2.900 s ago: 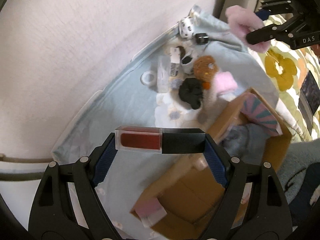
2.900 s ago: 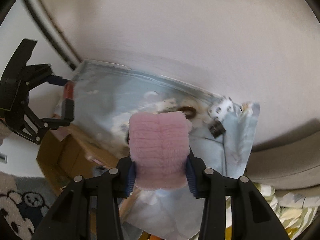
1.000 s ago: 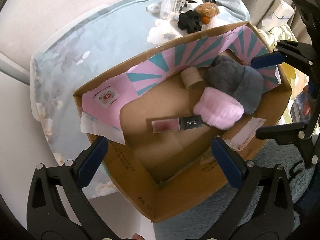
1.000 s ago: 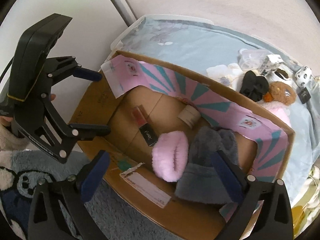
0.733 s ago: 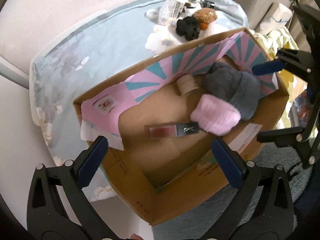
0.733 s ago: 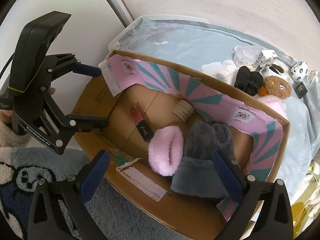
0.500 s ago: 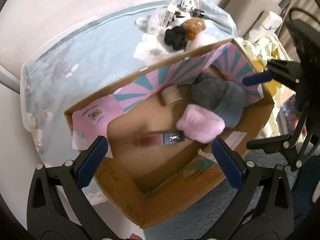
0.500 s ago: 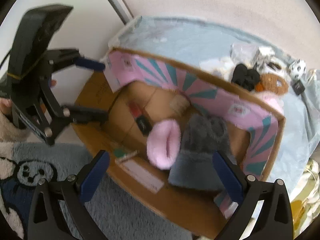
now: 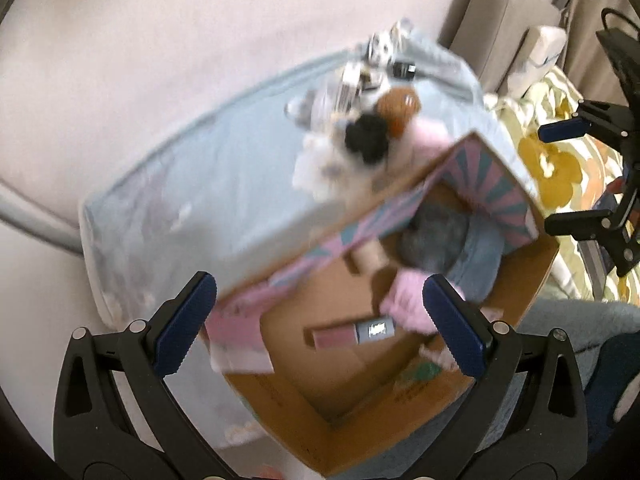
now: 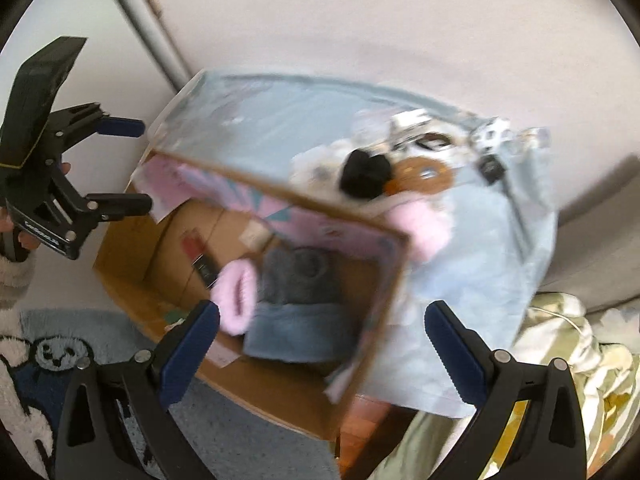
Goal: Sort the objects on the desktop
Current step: 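Grasp the clear toothpick box with the left gripper while the right grasps the panda sock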
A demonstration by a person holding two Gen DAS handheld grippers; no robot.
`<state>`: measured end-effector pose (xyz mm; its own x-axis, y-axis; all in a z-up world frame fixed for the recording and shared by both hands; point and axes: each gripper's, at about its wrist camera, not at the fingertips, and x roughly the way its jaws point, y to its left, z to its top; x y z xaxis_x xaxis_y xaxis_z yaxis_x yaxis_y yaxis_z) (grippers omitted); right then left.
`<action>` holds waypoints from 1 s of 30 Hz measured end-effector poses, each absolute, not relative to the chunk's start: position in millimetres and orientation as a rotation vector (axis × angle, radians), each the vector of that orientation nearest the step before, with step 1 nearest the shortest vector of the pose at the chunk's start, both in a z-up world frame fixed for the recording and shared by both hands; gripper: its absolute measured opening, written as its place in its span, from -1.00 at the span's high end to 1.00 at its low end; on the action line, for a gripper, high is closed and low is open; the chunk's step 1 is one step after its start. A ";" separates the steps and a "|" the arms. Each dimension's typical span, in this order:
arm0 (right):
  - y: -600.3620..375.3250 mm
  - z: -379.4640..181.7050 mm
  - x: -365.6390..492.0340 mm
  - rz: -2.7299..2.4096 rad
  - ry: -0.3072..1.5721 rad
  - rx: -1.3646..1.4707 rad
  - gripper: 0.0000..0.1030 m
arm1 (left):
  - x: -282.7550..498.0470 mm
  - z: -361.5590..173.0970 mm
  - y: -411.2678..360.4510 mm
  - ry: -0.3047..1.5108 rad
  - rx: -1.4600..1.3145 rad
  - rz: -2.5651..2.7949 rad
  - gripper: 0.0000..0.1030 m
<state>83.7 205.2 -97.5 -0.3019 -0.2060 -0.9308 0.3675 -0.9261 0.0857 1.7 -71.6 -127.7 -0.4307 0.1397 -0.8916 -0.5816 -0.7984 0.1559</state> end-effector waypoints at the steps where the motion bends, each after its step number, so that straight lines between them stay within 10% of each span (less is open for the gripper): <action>1: 209.0 -94.1 79.6 -2.305 0.200 1.586 -0.99 | -3.1 -124.3 -68.2 0.633 -1.335 2.250 -0.99; 30: 309.6 -186.9 -156.6 -2.467 0.125 1.693 -0.98 | -194.8 -224.6 44.8 0.815 -1.345 2.233 -0.85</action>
<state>-156.6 309.6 -186.9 -0.3534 -0.0738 -0.9326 0.1677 -0.9857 0.0145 -194.8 44.8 -224.6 -0.4521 0.0441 -0.8909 -0.6075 -0.7466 0.2713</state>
